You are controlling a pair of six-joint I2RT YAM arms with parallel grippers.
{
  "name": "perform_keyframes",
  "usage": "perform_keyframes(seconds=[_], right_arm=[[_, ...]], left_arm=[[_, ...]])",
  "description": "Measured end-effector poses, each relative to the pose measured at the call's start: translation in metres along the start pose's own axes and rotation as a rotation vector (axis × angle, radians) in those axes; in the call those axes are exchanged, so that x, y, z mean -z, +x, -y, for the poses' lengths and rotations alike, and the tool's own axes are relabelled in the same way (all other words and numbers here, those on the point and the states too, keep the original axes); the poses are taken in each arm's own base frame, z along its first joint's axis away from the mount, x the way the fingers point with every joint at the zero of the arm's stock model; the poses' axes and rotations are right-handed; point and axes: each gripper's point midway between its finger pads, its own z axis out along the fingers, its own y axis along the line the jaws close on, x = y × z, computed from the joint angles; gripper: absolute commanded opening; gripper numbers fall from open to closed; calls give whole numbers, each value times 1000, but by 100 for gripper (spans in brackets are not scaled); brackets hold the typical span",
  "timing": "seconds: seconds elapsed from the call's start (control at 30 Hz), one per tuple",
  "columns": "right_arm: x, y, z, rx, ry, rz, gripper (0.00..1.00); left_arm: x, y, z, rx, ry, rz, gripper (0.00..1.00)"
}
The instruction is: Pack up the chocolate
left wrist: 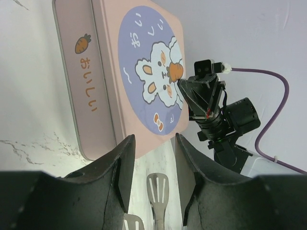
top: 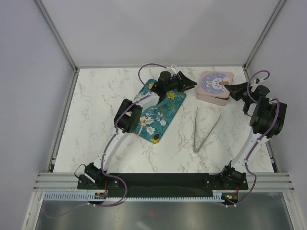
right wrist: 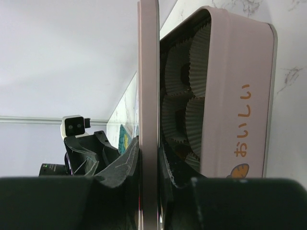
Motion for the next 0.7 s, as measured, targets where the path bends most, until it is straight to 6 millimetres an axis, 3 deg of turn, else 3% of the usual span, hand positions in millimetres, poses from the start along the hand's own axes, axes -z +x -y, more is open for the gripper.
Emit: perform_keyframes(seconds=[0.07,0.37,0.53,0.7], right_arm=[[1,-1,2,-5,3,3,11],[5,-3,10,-19,21,10,32],[7,-8,16,3,58,30,40],[14,-19,19,24,92,65,40]], left_arm=[[0,1,0,0,1,-1,46],[-2,4,2,0,2,-6,47],[-2,6,2,-1,3,-8,47],[-3,7,3,-1,3,-10,47]])
